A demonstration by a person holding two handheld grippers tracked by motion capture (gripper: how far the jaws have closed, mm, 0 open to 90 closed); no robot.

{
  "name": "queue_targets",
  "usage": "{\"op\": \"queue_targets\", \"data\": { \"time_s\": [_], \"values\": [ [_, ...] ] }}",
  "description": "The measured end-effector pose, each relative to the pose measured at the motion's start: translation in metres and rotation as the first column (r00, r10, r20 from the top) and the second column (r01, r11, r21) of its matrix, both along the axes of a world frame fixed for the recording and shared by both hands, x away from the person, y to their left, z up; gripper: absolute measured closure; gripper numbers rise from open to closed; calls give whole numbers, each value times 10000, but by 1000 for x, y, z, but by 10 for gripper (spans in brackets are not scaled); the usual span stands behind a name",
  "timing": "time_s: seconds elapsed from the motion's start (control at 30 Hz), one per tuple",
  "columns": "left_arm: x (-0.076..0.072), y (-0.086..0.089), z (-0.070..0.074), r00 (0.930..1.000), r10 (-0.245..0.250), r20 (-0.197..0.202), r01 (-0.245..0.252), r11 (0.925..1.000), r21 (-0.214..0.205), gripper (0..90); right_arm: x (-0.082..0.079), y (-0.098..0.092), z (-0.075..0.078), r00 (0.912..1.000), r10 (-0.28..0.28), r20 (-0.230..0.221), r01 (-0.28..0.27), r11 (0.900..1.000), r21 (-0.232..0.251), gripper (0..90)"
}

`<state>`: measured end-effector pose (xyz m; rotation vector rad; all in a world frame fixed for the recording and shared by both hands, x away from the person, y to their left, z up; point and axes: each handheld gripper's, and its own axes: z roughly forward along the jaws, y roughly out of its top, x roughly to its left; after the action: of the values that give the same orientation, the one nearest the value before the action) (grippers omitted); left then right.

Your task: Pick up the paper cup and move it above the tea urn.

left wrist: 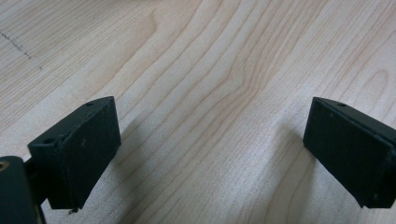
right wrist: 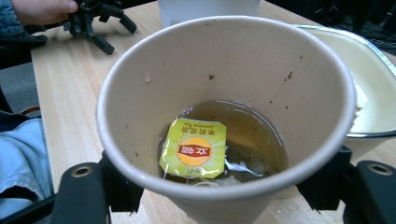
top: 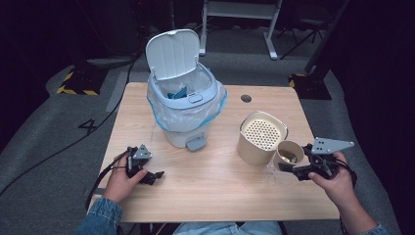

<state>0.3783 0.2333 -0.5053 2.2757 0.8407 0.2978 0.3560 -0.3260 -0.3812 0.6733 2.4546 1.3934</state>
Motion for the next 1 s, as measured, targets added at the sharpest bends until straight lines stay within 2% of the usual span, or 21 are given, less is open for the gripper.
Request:
{"op": "queue_targets", "data": {
  "time_s": [0.07, 0.17, 0.53, 0.67, 1.0],
  "values": [
    [0, 0, 0, 10000, 2, -11, -2, 10000, -5, 43, 3, -1, 5, 9998, -170, -116, 169, 9998, -90, 298],
    [0, 0, 0, 10000, 5, -8, -5, 10000, -1, 43, 7, -1, 10, 9997, -219, -138, 219, 9998, 33, 298],
    [0, 0, 0, 10000, 8, -7, -8, 10000, -3, 43, 26, 1, 23, 9987, -328, 388, 333, 9994, -126, 297],
    [0, 0, 0, 10000, 23, 4, -23, 10000, 15, 43, 39, 2, 27, 9970, -351, 685, 371, 9989, -275, 297],
    [-1, 1, 0, 10000, 54, 12, -54, 10000, 23, 43, 63, 3, 29, 9953, -458, 848, 503, 9974, -511, 298]
  ]
}}
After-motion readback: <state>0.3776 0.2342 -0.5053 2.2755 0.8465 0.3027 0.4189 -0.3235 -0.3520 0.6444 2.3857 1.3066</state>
